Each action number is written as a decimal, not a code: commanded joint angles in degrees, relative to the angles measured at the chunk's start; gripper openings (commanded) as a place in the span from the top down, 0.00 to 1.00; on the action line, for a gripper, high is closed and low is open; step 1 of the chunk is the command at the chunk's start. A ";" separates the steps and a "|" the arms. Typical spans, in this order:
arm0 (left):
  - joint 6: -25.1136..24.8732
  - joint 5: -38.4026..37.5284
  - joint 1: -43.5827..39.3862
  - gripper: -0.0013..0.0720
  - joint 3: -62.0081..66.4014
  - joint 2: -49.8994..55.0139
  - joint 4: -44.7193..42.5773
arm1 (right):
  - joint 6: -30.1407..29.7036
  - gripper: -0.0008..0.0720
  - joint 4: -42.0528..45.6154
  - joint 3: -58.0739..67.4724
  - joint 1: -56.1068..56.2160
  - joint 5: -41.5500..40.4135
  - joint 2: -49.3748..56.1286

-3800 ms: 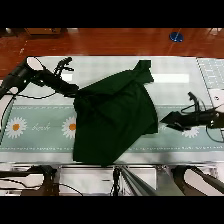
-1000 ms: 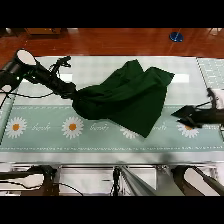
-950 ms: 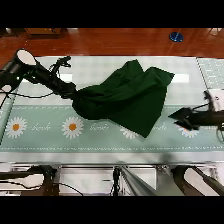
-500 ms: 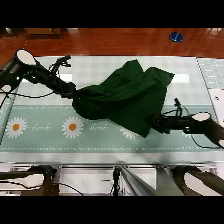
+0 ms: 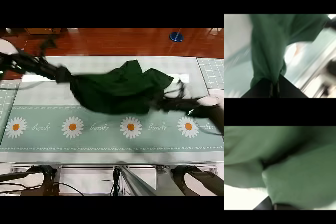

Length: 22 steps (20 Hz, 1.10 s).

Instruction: Fold the shirts.

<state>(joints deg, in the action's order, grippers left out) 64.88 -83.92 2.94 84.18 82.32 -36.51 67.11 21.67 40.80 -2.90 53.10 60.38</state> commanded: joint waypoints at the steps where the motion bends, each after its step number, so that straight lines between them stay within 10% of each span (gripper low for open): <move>1: -0.31 2.51 6.49 0.94 13.33 -5.49 18.99 | 2.38 0.96 -0.92 16.50 -6.71 4.63 -13.18; 12: 10.56 5.22 19.98 0.94 36.50 -33.27 6.99 | 23.39 0.96 19.34 68.37 -22.38 15.23 -19.96; 22: 28.00 -21.64 20.35 0.94 30.99 -43.80 2.12 | 25.11 0.96 34.71 71.95 -21.27 53.24 -18.82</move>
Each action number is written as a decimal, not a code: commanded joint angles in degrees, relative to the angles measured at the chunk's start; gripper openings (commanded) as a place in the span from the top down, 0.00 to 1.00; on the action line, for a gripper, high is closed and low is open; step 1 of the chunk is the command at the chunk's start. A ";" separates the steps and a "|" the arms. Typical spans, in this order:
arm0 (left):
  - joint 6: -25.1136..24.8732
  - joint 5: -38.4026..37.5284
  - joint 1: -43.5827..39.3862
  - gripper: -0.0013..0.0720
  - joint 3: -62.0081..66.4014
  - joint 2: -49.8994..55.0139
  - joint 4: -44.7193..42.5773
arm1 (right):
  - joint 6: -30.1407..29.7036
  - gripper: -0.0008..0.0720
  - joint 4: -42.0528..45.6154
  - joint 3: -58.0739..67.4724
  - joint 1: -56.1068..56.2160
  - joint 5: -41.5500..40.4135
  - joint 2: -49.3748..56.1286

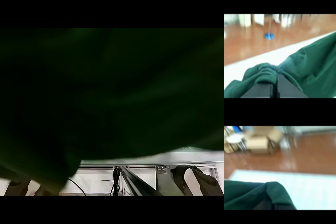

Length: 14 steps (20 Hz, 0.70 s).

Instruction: Fold the shirts.

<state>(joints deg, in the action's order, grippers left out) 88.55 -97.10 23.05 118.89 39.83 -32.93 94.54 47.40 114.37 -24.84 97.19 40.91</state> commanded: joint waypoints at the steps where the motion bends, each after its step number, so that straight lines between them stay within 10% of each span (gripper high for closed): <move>1: 4.13 -8.41 0.20 0.94 -8.37 -1.88 -1.31 | -3.82 0.97 11.21 -5.38 0.63 9.14 1.09; 6: -6.12 -3.67 0.09 0.94 -41.72 -1.81 -2.27 | -8.94 0.96 12.74 -36.35 0.83 1.44 4.13; 14: -25.66 34.25 -14.36 0.94 -67.71 22.21 1.16 | -13.16 0.96 16.81 -43.60 17.33 -40.61 28.59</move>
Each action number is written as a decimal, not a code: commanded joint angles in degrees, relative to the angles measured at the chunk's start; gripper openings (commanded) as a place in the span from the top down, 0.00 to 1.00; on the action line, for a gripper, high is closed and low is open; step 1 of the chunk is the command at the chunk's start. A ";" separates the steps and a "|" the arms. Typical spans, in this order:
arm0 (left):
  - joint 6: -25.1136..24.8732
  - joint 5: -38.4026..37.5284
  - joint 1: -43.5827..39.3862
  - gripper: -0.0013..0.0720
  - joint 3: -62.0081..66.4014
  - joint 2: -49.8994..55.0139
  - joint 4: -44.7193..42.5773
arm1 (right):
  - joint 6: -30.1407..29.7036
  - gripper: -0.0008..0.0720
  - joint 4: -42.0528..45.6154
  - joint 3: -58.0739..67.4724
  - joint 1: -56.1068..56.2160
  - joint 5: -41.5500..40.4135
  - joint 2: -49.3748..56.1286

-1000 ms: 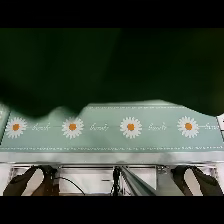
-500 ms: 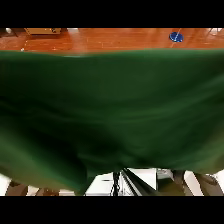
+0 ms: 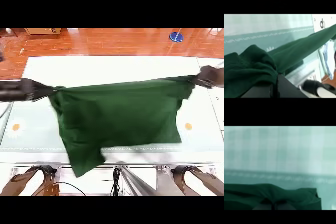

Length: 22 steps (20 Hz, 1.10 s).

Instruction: Fold the shirts.

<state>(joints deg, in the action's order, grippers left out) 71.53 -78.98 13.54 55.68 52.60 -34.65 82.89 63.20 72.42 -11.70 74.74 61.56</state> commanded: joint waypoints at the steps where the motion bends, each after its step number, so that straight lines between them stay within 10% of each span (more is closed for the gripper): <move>1: -10.56 19.65 -5.60 0.94 -3.30 13.31 5.64 | -1.51 0.96 0.11 -1.66 4.44 -22.91 10.32; 10: -15.37 22.88 -9.57 0.94 9.99 39.21 16.24 | -1.77 0.94 -7.78 -1.66 4.42 -35.54 22.29; 13: -14.25 22.49 -11.19 0.84 10.01 42.51 16.33 | -1.79 0.70 -8.15 -1.68 4.42 -33.75 24.35; 15: -14.21 20.41 -10.14 0.36 10.86 42.32 17.14 | -2.97 0.49 -8.96 -1.22 4.22 -32.92 23.89; 18: -13.09 6.60 -2.75 0.36 18.01 41.18 16.09 | -4.35 0.23 -8.33 5.95 0.28 -23.54 20.85; 22: -0.33 -6.12 10.51 0.37 21.57 32.24 -15.58 | -4.98 0.24 18.91 14.10 -8.52 -1.27 15.56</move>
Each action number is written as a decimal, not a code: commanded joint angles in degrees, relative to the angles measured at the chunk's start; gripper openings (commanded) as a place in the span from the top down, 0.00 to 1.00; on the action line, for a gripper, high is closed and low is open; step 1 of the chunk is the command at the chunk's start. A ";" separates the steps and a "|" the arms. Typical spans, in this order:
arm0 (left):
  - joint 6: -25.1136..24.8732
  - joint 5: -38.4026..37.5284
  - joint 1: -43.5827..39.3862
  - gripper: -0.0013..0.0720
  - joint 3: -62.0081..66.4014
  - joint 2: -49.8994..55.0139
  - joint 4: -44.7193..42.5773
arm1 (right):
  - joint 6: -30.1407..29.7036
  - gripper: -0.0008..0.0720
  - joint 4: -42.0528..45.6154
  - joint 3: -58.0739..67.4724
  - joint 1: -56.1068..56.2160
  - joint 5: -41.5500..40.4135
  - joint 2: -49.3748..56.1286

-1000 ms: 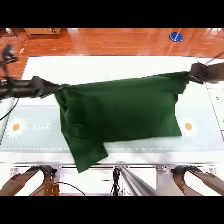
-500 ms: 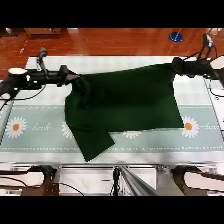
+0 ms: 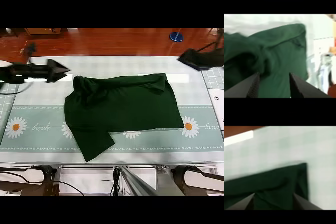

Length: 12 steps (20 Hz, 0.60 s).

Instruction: Fold the shirts.

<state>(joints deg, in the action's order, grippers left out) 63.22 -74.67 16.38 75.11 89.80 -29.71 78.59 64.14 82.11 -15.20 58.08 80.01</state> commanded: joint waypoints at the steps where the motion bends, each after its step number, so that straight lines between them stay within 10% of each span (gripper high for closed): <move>1: 9.35 -11.74 9.94 0.36 -0.09 -7.82 -25.81 | -0.59 0.26 20.55 3.56 -7.65 18.08 -3.23; 4: 7.82 -14.12 13.90 0.32 -11.65 -14.86 -26.84 | -3.41 0.25 9.77 -3.96 -13.60 22.32 -3.04; 6: 5.99 -14.47 13.92 0.08 -21.35 -18.21 -26.64 | -5.46 0.23 5.99 -10.56 -15.43 23.06 -3.15; 12: 2.49 -8.31 13.07 0.06 -37.44 -18.78 -24.11 | -10.54 0.24 -0.28 -19.45 -15.80 20.85 -3.15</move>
<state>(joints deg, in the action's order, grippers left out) 67.35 -85.73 29.56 43.97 71.83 -53.78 70.83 68.10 65.95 -30.37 78.96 76.95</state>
